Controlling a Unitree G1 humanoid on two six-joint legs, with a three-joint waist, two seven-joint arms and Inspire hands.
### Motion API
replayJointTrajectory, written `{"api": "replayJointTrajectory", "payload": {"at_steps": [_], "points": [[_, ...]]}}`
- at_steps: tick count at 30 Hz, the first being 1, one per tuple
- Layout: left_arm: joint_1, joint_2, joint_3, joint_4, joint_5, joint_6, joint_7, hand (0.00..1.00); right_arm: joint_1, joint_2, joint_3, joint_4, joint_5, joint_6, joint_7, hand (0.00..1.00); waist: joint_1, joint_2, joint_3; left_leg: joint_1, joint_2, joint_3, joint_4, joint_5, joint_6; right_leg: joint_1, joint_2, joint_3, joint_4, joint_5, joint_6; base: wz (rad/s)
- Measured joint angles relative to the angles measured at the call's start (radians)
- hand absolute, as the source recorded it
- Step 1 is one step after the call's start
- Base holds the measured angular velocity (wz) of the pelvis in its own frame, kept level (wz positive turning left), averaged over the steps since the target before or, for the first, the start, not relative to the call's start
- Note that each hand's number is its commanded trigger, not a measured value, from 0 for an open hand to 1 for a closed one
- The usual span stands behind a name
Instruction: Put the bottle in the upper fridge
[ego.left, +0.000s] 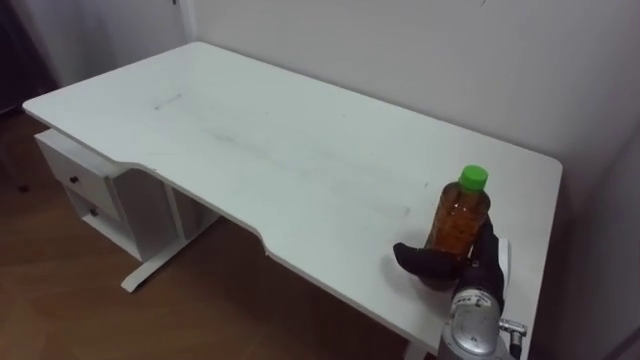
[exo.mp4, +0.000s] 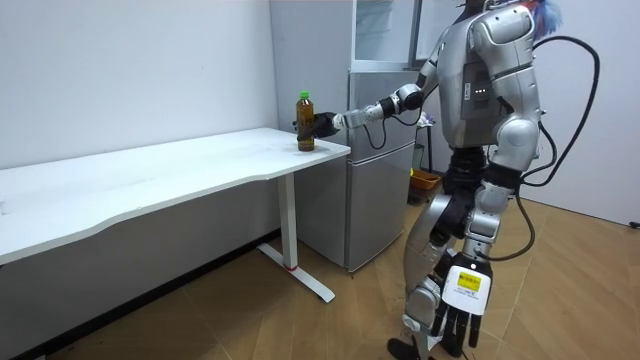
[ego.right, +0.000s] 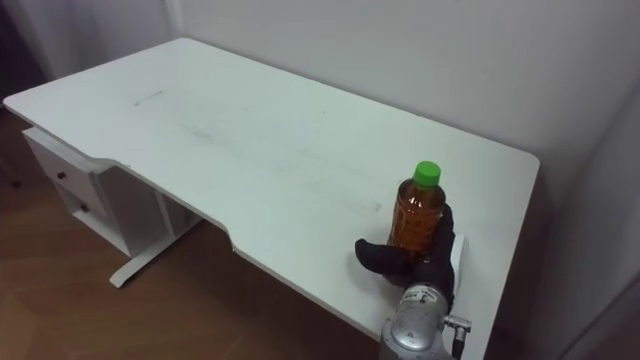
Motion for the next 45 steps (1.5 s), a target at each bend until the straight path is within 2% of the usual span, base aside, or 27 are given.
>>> {"api": "replayJointTrajectory", "payload": {"at_steps": [17, 29, 31, 34, 37, 39, 41, 44, 45], "points": [[0.000, 0.010, -0.001, 0.002, -0.018, -0.007, 0.005, 0.00, 0.000, -0.001, 0.000, 0.004, 0.004, -0.001, -0.002, 1.00, 0.001, -0.009, 0.0044, -0.001, 0.000, -0.001, -0.001, 0.000, 0.000, 0.000, -0.001, -0.009, 0.000, 0.000, 0.000, 0.00], [0.013, 0.017, 0.002, 0.000, -0.017, -0.005, -0.003, 0.00, -0.019, -0.046, -0.005, 0.011, 0.209, -0.007, 0.063, 1.00, 0.006, -0.004, 0.0075, 0.001, 0.000, 0.000, 0.000, 0.000, 0.000, 0.000, -0.001, -0.005, -0.001, 0.000, 0.000, 0.00], [0.018, 0.016, 0.007, -0.005, -0.005, -0.006, -0.003, 0.00, -0.019, -0.055, -0.013, 0.004, 0.247, -0.004, 0.082, 1.00, 0.000, -0.004, 0.0073, 0.002, 0.000, 0.001, 0.000, 0.000, 0.000, 0.001, -0.001, -0.001, -0.001, 0.000, 0.000, 0.00], [0.042, 0.009, 0.051, -0.011, 0.028, -0.013, -0.004, 0.00, -0.017, -0.057, -0.035, -0.011, 0.290, 0.012, 0.119, 1.00, -0.008, -0.003, 0.0071, 0.011, 0.001, 0.010, -0.001, 0.001, 0.001, 0.002, 0.001, 0.025, -0.001, 0.000, 0.000, -0.09], [0.054, 0.011, 0.089, -0.014, 0.027, -0.023, -0.004, 0.00, -0.015, -0.080, -0.040, -0.056, 0.316, 0.016, 0.150, 1.00, -0.017, -0.002, 0.0064, 0.020, 0.004, 0.023, -0.007, 0.001, 0.001, 0.002, 0.002, 0.048, -0.001, 0.001, 0.000, -0.12], [0.073, 0.008, 0.111, -0.014, 0.022, -0.024, -0.004, 0.00, -0.015, -0.090, -0.044, -0.091, 0.308, 0.016, 0.207, 1.00, -0.051, 0.006, 0.0047, 0.049, 0.004, 0.031, -0.018, 0.000, 0.002, 0.027, 0.002, 0.054, -0.010, 0.002, 0.003, -0.10], [0.081, 0.008, 0.118, -0.012, 0.022, -0.022, -0.004, 0.00, -0.012, -0.105, -0.044, -0.124, 0.307, 0.017, 0.247, 1.00, -0.066, 0.011, 0.0042, 0.073, 0.004, 0.037, -0.031, -0.001, 0.003, 0.046, 0.003, 0.062, -0.018, 0.003, 0.004, -0.10], [0.081, 0.002, 0.150, -0.007, 0.027, -0.020, 0.001, 0.00, 0.042, -0.160, -0.044, -0.262, 0.305, 0.019, 0.283, 1.00, -0.077, 0.012, 0.0010, 0.100, 0.006, 0.049, -0.045, 0.000, 0.004, 0.062, 0.003, 0.076, -0.018, 0.003, 0.005, -0.13], [0.083, -0.002, 0.160, -0.002, 0.027, -0.016, 0.007, 0.00, 0.051, -0.167, -0.044, -0.295, 0.304, 0.024, 0.295, 1.00, -0.093, 0.013, 0.0005, 0.117, 0.006, 0.054, -0.051, 0.000, 0.004, 0.073, 0.004, 0.079, -0.021, 0.003, 0.005, -0.15]]}}
